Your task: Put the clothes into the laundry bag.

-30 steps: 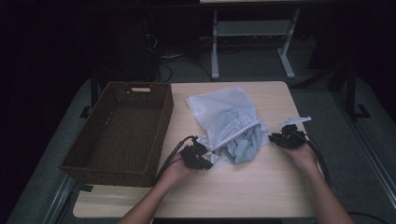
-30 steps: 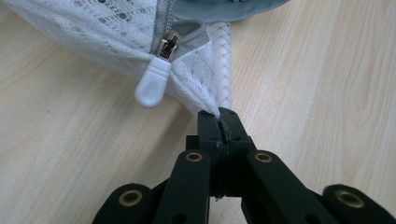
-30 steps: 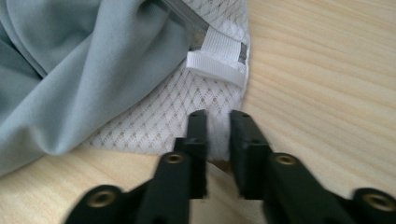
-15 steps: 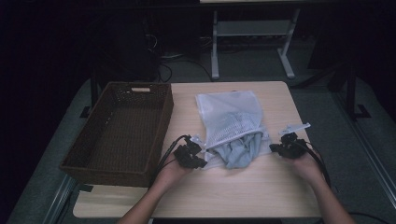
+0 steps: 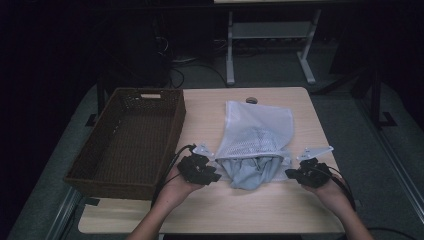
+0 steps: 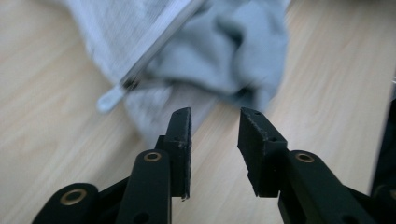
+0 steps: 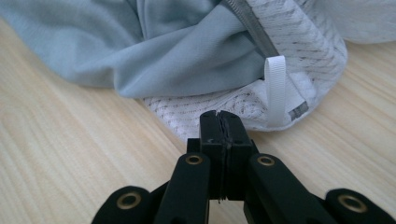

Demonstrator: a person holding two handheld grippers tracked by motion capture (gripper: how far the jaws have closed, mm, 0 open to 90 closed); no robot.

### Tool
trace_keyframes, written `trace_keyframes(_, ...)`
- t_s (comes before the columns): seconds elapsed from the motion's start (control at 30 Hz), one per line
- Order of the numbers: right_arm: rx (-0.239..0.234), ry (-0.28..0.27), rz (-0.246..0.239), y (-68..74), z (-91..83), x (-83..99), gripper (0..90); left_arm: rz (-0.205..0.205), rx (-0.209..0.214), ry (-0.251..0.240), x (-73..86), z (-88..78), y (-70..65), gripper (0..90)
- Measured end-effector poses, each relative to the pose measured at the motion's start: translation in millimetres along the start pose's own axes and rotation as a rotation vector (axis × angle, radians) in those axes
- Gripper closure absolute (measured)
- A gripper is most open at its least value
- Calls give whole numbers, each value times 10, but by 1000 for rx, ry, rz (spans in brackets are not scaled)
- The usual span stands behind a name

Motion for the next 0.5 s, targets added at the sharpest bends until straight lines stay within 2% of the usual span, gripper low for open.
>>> trace_keyframes(0.13,-22,-4,-12,77,11,-22,890,47,58,-12,-151,130,-162,843)
trace_keyframes(0.2,-28,-1,-25,113,35,-37,889,79,83,-8,-244,237,-243,895)
trace_keyframes(0.3,-33,4,-31,130,64,-53,890,108,104,-2,-388,433,-328,896)
trace_keyframes(0.5,-41,12,-44,145,89,-59,890,132,134,28,-590,834,-413,897)
Point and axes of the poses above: each handheld gripper's, and its own axes: z roughly forward along the jaws, x roughly out of its underside, y roughly to its left, the point moved 3 cm from there along z, roughly forward along the jaws, and after that the axes turned 5 degrees about -x, right-handed, at the moved point
